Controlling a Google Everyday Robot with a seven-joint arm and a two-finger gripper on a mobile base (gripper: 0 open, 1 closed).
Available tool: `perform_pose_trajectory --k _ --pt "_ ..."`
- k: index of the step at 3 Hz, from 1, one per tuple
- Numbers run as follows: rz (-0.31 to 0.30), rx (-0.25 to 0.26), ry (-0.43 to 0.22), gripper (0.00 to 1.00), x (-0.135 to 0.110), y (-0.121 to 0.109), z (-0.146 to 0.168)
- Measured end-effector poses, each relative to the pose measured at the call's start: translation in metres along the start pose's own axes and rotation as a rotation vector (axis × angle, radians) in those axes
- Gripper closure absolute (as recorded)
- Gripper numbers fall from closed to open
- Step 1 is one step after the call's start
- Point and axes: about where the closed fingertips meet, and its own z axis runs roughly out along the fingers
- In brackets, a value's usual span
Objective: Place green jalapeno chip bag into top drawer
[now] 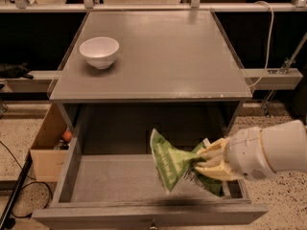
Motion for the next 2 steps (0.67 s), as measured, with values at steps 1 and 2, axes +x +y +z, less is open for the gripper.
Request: perform_pose_trajectory --k 1,2 --pt "-0.004 -0.046 0.026 1.00 0.015 0.007 0.053" --pt "-0.019 -0.079 0.053 1.00 0.024 0.005 0.096"
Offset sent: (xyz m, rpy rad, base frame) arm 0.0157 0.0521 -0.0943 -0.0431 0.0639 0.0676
